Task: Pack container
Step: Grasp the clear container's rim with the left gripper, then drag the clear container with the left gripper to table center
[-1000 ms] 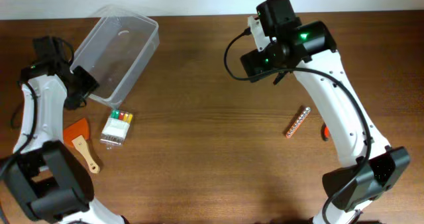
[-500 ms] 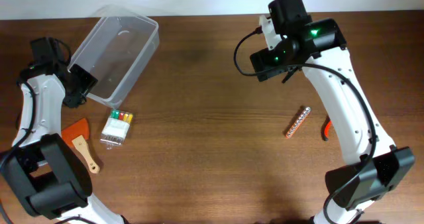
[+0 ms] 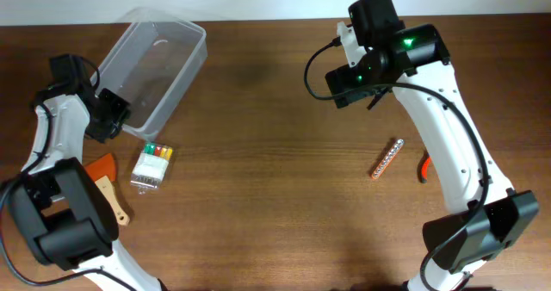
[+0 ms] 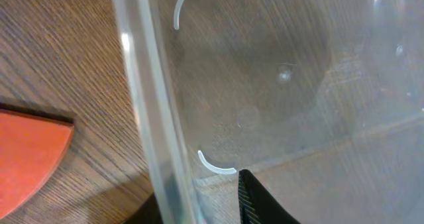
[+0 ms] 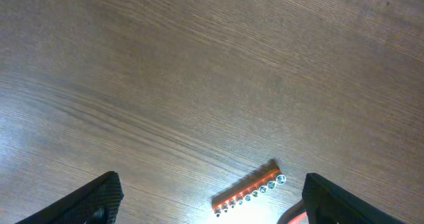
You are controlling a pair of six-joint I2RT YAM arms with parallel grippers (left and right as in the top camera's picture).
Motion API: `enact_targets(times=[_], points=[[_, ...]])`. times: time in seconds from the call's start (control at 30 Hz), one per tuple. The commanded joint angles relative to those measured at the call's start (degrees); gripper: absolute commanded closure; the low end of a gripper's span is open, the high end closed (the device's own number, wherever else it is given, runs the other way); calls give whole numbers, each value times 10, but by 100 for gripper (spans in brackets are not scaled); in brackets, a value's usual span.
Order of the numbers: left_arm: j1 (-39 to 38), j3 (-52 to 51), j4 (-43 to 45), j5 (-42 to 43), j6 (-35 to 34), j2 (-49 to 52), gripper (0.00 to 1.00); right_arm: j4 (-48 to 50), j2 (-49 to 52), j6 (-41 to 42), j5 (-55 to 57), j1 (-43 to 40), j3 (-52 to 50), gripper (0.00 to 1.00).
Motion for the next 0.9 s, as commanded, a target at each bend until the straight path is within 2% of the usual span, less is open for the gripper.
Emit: enact_targets(times=[0.0, 0.07, 0.13, 0.3, 0.53, 0.67, 0.87], points=[[2, 5, 2, 8, -3, 3, 76, -2, 1, -2, 7, -1, 11, 12], [2, 5, 1, 8, -3, 3, 90, -2, 1, -2, 7, -1, 11, 11], [2, 5, 1, 9, -2, 3, 98, -2, 1, -2, 7, -1, 11, 12], [2, 5, 2, 20, -2, 3, 98, -2, 1, -2, 7, -1, 11, 11], [2, 8, 12, 99, -1, 3, 98, -2, 1, -2, 10, -2, 11, 11], [-6, 19, 23, 146, 16, 3, 98, -2, 1, -2, 14, -3, 11, 9], [-55, 71, 16, 148, 86, 3, 98, -2, 1, -1, 14, -25, 11, 7]])
